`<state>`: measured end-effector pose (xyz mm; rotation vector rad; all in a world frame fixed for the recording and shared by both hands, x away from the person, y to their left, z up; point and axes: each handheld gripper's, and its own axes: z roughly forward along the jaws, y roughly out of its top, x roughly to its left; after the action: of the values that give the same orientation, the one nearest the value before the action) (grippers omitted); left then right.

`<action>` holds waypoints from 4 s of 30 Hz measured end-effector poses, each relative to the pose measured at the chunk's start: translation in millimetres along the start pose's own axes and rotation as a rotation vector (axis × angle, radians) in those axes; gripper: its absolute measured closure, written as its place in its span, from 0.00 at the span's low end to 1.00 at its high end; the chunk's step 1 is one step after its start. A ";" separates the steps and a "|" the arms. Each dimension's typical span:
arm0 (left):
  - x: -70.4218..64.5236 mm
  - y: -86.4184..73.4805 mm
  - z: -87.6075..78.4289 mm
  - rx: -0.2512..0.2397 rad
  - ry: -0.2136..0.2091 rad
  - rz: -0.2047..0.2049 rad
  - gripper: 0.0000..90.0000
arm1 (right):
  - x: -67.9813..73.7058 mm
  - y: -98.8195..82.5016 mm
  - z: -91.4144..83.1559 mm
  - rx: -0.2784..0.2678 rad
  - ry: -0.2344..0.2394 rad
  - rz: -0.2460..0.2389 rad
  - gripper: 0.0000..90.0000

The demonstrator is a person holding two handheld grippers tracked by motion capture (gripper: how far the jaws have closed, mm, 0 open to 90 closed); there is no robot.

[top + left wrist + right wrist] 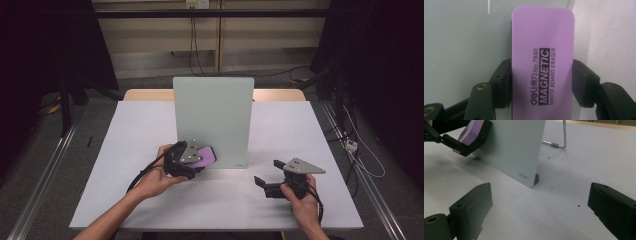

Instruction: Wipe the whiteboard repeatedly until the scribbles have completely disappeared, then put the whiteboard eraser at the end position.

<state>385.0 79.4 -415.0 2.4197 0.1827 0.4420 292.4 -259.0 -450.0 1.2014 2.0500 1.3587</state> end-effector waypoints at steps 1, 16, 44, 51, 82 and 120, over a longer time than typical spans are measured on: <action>-0.6 -0.9 2.0 0.009 -0.016 0.002 0.46 | 0.1 0.0 -0.1 -0.002 0.002 -0.001 0.06; 32.0 -0.4 -42.9 -0.109 0.104 -0.115 0.46 | 0.5 0.2 0.2 -0.002 0.004 -0.004 0.06; 58.1 -22.4 -94.5 -0.261 0.134 -0.289 0.46 | 0.6 1.0 0.2 -0.005 0.004 -0.001 0.06; 60.1 -26.8 -96.5 -0.267 0.095 -0.310 0.46 | 0.5 0.6 -1.5 -0.007 0.003 0.001 0.06; 37.6 -11.9 -81.1 -0.197 -0.021 -0.281 0.46 | -0.2 0.1 -1.6 -0.005 0.013 -0.004 0.06; 11.0 4.8 -58.7 -0.107 -0.109 -0.266 0.46 | -0.4 0.8 0.2 -0.004 0.022 -0.003 0.06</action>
<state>374.3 113.0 -366.5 2.2663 0.4156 0.1940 293.1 -259.0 -449.4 1.1869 2.0617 1.3800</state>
